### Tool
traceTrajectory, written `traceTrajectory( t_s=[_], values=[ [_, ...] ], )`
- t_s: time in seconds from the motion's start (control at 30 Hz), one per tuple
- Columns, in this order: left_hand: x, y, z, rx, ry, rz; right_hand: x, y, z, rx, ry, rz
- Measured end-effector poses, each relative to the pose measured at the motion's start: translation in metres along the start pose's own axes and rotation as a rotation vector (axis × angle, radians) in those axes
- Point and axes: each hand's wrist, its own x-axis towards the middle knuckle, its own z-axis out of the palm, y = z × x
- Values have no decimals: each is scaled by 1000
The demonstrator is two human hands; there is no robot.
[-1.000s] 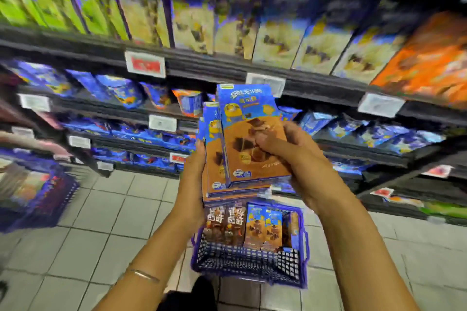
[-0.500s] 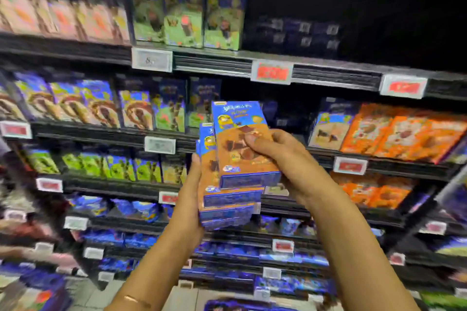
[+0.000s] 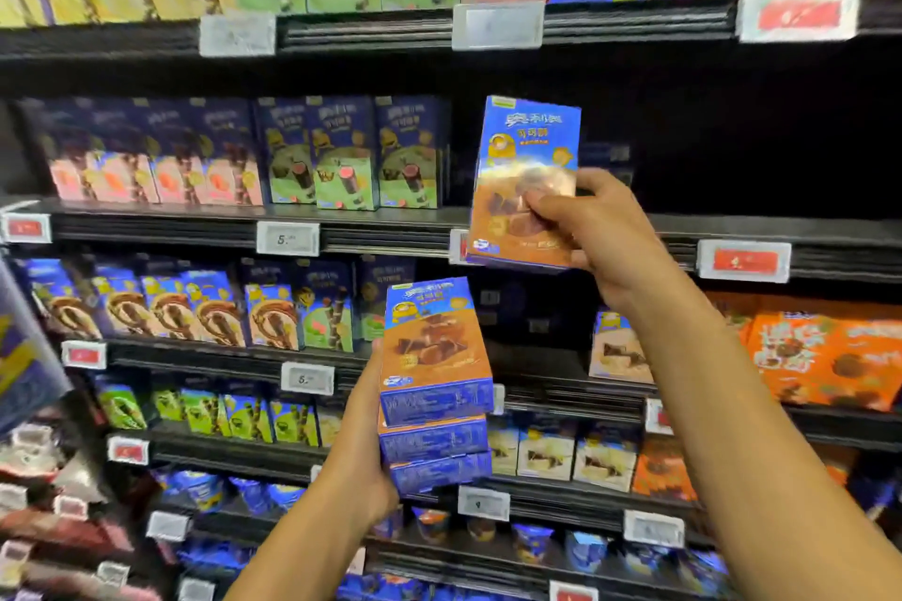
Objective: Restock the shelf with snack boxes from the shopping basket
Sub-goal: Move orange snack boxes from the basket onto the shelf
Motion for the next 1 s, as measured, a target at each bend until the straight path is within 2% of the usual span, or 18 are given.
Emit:
traceTrajectory(
  t_s=[0.17, 0.4, 0.53, 0.7, 1.0],
  values=[
    [8, -9, 6, -7, 63, -12, 80, 5, -12, -166, 98, -106],
    [27, -13, -3, -23, 67, -43, 161, 37, 17, -524, 189, -99],
    [44, -11, -14, -15, 57, -45, 199, 47, 27, -795, 184, -36],
    [64, -2, -23, 15, 26, -78, 232, 48, 43, -841, 186, 39],
    [93, 12, -37, -32, -7, -139, 266, 65, 63, -953, 188, 5]
  ],
)
